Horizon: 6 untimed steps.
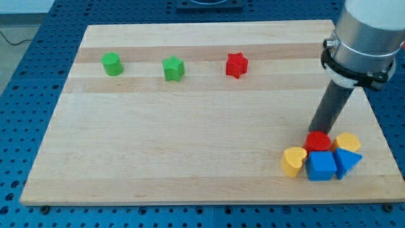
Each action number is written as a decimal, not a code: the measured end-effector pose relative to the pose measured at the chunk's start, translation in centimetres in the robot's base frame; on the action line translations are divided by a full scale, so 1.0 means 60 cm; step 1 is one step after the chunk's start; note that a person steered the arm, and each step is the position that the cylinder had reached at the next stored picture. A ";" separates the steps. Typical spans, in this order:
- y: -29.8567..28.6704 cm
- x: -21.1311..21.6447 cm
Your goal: Move the red star towards down
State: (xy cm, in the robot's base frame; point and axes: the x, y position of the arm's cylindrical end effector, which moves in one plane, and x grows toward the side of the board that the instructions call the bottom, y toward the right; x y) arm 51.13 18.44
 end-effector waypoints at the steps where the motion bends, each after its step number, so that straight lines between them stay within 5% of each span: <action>1: 0.000 0.004; 2: 0.000 -0.073; 4: -0.083 -0.340; 5: -0.174 -0.413; 6: -0.214 -0.387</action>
State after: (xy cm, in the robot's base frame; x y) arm 27.90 5.59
